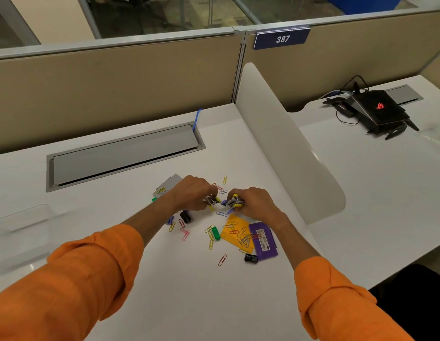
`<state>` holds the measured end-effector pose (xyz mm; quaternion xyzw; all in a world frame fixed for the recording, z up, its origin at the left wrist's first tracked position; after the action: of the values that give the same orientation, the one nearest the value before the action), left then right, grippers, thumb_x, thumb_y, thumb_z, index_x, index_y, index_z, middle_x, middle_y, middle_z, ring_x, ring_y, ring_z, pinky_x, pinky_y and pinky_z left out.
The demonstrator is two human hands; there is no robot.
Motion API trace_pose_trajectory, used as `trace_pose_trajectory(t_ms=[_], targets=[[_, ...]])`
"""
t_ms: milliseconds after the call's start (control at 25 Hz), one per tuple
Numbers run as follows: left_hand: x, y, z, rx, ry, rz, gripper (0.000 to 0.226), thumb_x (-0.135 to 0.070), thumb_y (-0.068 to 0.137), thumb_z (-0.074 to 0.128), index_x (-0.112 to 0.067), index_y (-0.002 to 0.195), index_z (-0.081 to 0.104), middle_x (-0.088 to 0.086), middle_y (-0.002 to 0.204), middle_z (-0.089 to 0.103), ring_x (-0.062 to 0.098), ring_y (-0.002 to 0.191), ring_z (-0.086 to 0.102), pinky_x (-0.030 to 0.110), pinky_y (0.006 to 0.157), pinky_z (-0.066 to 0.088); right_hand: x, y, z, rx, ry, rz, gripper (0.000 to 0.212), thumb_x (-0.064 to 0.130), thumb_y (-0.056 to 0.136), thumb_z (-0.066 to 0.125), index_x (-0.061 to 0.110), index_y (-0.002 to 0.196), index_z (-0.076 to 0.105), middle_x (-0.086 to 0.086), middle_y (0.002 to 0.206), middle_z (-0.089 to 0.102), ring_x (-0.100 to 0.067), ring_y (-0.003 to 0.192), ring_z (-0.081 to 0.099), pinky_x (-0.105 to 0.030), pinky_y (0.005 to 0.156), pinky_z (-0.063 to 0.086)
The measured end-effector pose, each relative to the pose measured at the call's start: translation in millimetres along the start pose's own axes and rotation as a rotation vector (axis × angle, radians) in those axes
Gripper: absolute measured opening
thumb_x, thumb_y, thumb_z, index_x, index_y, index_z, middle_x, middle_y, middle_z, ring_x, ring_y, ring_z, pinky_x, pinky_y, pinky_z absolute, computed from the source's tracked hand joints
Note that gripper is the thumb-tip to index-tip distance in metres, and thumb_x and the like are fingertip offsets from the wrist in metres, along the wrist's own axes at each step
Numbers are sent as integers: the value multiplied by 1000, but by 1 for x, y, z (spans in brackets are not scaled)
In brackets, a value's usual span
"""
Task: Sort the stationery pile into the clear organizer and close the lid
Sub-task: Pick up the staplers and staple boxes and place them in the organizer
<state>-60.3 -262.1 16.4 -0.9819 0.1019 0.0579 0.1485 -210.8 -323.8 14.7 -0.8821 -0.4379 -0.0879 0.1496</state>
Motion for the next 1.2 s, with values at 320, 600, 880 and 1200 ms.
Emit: trace_pose_trajectory(t_ms=[320,600,880,1200], targets=[[28,-49,-5,-308,-608,-272,36,-36,78,78,-30,111,66,-6,96,70,11,85,62,30,75,54,-6,-25,-20,-109,609,178,34,30,74,81,41,101,64,12,73,65,-10,65,55,-27,64,47],[30,-98,2,-575,-1311,-502,27,-25,74,83,-26,98,70,-5,107,69,11,97,64,23,80,50,10,-46,-38,-187,1105,278,41,6,79,77,23,114,65,12,83,71,4,69,64,-8,60,47],[13,-133,8,-702,-1558,-623,15,-20,81,77,-24,96,75,3,107,70,13,70,57,20,57,44,36,-53,-26,-216,1191,339,32,15,78,79,29,105,68,-6,60,44,-16,47,31,-27,44,31],[19,-194,1,-799,-1462,-676,21,-18,84,74,-17,105,73,4,91,70,12,57,50,13,46,40,94,-55,-37,-221,1080,203,35,19,69,86,19,101,72,2,97,75,-15,80,68,-19,71,54]])
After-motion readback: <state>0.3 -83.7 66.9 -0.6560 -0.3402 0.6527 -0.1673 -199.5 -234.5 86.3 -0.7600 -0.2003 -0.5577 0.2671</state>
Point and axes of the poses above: each hand's wrist, its own y-axis towards the middle knuckle, its own z-axis out of the palm, x = y × z, the point moved 6 cm from there along y, towards the middle knuckle
